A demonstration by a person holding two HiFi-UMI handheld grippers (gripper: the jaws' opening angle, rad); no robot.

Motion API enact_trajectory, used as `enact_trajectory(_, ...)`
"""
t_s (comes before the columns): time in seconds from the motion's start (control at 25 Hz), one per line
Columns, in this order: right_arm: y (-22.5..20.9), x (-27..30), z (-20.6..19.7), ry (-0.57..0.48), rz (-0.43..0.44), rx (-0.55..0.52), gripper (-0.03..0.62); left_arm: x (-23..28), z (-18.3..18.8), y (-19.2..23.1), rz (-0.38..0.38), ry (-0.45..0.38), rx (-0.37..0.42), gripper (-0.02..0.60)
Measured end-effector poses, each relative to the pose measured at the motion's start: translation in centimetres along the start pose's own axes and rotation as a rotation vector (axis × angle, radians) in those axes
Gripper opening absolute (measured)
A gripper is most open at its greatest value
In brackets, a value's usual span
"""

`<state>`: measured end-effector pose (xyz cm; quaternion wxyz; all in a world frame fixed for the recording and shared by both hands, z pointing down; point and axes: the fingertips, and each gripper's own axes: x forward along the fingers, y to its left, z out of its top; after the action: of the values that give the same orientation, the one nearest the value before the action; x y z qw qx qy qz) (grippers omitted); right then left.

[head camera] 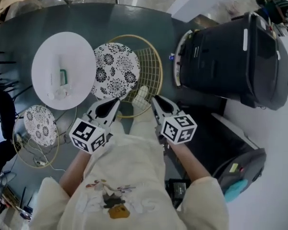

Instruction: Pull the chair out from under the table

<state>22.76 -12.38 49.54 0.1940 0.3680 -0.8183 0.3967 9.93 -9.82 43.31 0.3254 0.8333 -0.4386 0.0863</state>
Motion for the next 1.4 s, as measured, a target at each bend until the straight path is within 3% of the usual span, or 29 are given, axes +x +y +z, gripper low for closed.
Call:
enact_trajectory(0.4, -6.8, 3.8, -2.2, 0.016, -0.081, 0.04, 0.109, 4.3, -3.0, 0.3, -0.032, 0.103, 0.015, -0.003)
enact_trajectory(0.6, -10.5, 5.7, -2.7, 0.032, -0.119, 0.058, 0.112, 5.5, -4.0, 0.6, -0.032, 0.118, 0.029, -0.003)
enact_trajectory(1.12, -17.5, 10.5, -7.3, 0.159, -0.179, 0.085, 0.11, 8.9, -9.6, 1.4, 0.013, 0.148, -0.091, -0.003)
enact_trajectory(1.4, -18.1, 12.8, -8.6, 0.215, -0.134, 0.188, 0.09, 9.5, -9.9, 1.8, 0.033, 0.151, -0.106, -0.003)
